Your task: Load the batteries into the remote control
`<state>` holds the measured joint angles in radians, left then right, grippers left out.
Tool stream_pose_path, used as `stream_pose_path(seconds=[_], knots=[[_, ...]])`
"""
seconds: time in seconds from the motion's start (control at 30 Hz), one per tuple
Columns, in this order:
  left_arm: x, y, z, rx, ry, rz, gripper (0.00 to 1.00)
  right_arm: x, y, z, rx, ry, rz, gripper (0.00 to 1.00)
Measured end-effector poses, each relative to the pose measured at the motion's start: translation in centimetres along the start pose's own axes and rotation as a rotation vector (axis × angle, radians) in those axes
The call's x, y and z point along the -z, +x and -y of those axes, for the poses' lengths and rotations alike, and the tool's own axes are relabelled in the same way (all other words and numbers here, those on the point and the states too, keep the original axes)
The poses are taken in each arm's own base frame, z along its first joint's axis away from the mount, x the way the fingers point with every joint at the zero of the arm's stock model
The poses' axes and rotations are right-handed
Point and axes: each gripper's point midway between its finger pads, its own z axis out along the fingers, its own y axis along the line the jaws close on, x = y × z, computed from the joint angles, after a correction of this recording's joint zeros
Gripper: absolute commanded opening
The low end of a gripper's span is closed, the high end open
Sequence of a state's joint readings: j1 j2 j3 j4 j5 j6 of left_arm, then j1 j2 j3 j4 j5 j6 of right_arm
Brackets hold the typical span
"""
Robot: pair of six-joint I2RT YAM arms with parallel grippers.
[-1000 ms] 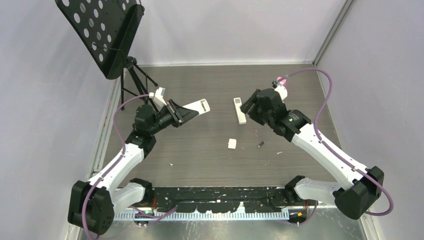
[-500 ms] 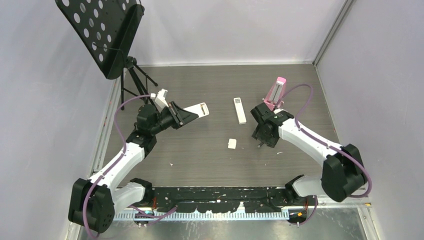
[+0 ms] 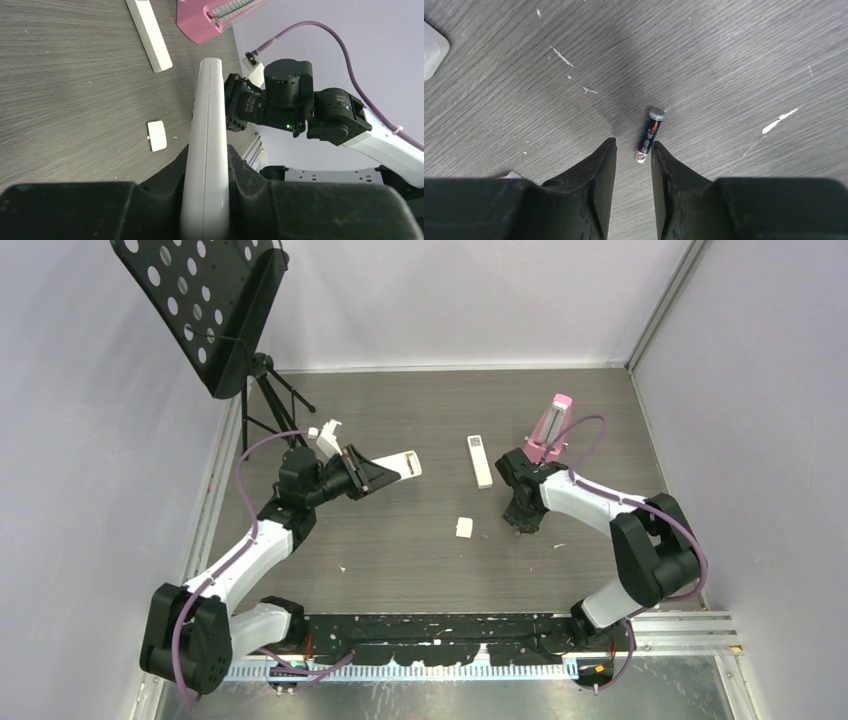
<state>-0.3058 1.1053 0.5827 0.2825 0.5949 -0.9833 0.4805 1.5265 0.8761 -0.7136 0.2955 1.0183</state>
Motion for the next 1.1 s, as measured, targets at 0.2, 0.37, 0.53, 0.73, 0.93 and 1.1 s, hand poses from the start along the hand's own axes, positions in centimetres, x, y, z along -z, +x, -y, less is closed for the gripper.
stream_pose_path(seconds=[0.2,0.37,0.53,0.73,0.93,1.1], knots=[[0.0,0.1,0.1,0.0,0.009,-0.008,0.0,-1.1,0.2,0.1,-0.002,0.006,-0.002,0.29],[-0.2,0.2,0.0,0.005,0.01,-0.016,0.0,-1.2,0.1,-0.1,-0.013,-0.011,0.005,0.15],[-0.5,0.9,-0.6,0.028,0.005,-0.053,0.0,-1.2,0.1,-0.1,-0.017,-0.032,0.011,0.03],[-1.5,3.2,-1.8,0.076,-0.009,-0.156,0.0,-0.8,0.2,-0.3,0.018,-0.065,-0.001,0.01],[-3.8,7.0,-2.2,0.156,0.006,-0.332,0.0,4.0,-0.7,-2.4,0.065,-0.279,0.022,0.01],[-5.3,9.3,-2.8,0.246,0.032,-0.428,0.0,9.3,-0.7,-4.9,0.133,-0.518,0.008,0.0]])
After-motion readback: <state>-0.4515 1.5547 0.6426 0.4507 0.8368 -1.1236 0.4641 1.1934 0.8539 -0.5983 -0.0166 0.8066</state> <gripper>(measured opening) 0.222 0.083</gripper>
